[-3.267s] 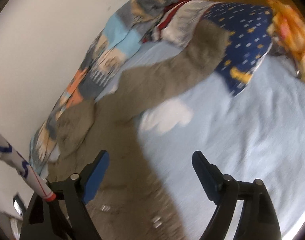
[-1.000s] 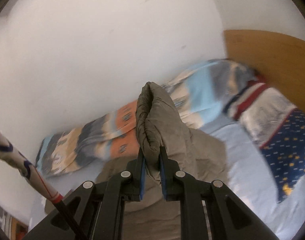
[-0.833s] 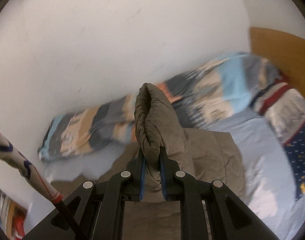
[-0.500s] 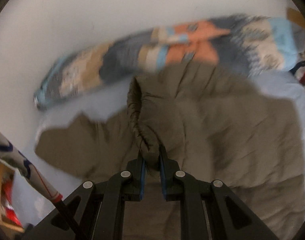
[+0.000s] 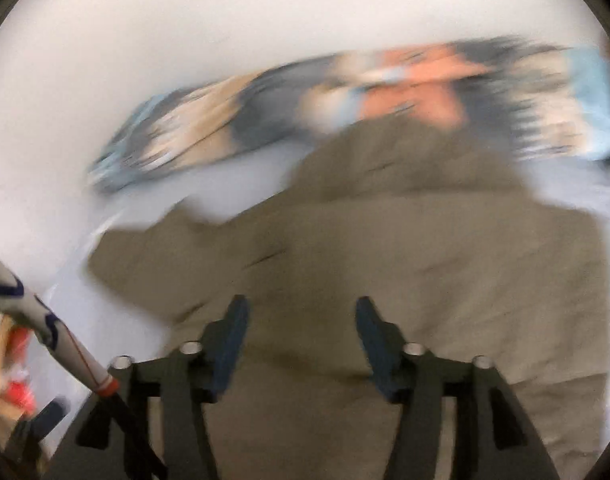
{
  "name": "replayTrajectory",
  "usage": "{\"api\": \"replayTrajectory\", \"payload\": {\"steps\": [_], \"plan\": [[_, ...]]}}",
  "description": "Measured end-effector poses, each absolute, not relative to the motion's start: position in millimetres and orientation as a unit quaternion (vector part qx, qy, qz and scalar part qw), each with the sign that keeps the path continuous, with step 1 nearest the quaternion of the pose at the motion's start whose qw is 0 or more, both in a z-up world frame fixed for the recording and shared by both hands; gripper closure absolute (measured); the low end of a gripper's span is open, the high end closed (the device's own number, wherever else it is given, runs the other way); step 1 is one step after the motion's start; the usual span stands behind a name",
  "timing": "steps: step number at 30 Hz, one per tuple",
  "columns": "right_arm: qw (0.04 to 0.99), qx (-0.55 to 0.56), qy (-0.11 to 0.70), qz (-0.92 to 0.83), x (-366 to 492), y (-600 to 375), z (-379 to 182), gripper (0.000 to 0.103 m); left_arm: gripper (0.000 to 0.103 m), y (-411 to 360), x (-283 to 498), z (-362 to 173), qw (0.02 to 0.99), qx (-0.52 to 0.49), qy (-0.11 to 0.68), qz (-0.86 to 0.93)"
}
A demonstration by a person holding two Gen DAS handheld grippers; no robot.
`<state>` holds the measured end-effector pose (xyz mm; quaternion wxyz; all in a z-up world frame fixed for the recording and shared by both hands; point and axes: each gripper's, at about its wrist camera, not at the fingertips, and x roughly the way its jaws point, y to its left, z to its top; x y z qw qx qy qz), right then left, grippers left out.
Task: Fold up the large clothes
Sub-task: 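Carry the sleeve with the right tool across the jacket body, then lay the sleeve on the jacket front and open the right tool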
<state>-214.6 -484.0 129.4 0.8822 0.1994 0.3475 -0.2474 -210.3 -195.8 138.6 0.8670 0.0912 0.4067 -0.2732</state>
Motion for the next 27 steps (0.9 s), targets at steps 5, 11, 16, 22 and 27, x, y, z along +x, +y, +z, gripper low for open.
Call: {"api": "replayTrajectory", "payload": {"steps": [5,11,16,22,27], "plan": [[0.823,0.237,0.385,-0.344,-236.7,-556.7,89.1,0.037,0.001,-200.9,-209.9,134.6,0.867,0.098,0.406,-0.272],[0.804,0.256,0.409,-0.348,-234.6,-575.9,46.0,0.035,0.001,-209.7,-208.9,128.5,0.862,0.112,0.412,-0.273],[0.803,0.241,0.402,-0.367,-226.7,-566.6,65.3,0.035,0.001,-210.9,-209.0,127.4,0.862,0.113,0.412,-0.273],[0.847,0.222,0.388,-0.288,-198.7,-521.6,81.3,0.035,0.001,-211.9,-214.9,128.2,0.865,0.123,0.403,-0.272],[0.832,0.195,0.434,-0.285,-183.8,-497.3,53.6,0.032,0.001,-208.5,-218.5,135.6,0.871,0.120,0.390,-0.273]]}}
